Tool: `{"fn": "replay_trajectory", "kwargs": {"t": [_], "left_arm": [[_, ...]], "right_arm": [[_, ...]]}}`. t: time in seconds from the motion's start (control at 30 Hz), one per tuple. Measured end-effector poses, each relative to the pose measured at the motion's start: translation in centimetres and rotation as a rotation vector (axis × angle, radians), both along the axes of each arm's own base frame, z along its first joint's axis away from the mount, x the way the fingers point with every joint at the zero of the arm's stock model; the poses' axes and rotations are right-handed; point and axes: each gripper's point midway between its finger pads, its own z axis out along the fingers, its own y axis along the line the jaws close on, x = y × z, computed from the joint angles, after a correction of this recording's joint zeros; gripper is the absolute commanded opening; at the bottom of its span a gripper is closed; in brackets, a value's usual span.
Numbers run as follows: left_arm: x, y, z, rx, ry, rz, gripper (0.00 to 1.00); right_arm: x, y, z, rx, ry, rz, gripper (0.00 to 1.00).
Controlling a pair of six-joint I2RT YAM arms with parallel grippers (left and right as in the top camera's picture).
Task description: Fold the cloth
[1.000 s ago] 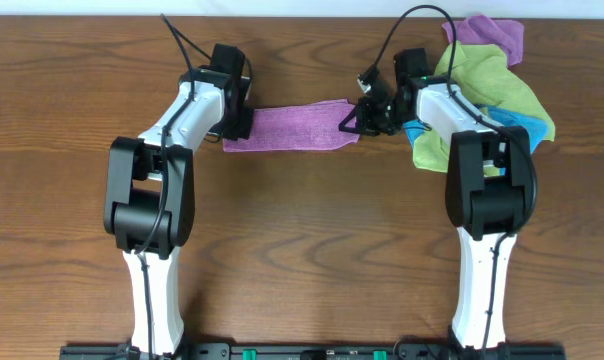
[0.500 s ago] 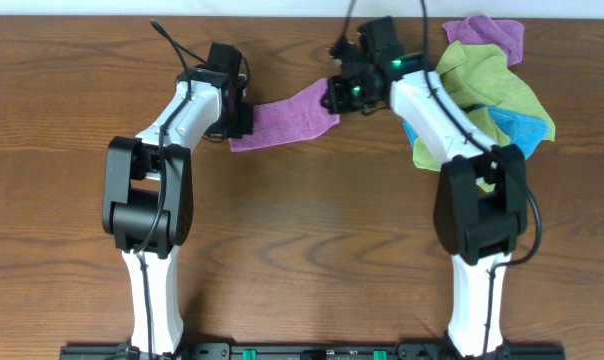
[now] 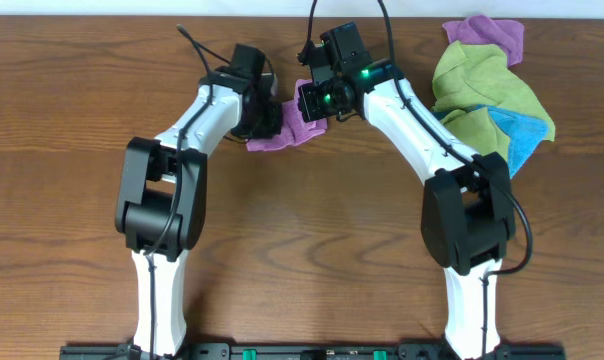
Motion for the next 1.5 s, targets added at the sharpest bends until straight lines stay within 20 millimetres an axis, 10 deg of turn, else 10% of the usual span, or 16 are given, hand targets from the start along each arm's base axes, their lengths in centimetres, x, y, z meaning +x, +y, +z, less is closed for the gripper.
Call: {"fn": "replay_trajectory", "kwargs": {"t": [0.4, 1.5], "left_arm": [[1.0, 5.1, -0.4, 0.047, 0.018, 0.102, 0.06], [2.0, 7.1, -0.7, 0.222, -0.071, 0.051, 0.06]], "right_arm": [[-0.2, -0.1, -0.2, -0.008, 0.008, 0.005, 0.01], [0.7, 1.4, 1.2, 0.017, -0.085, 0.049, 0.01]]}}
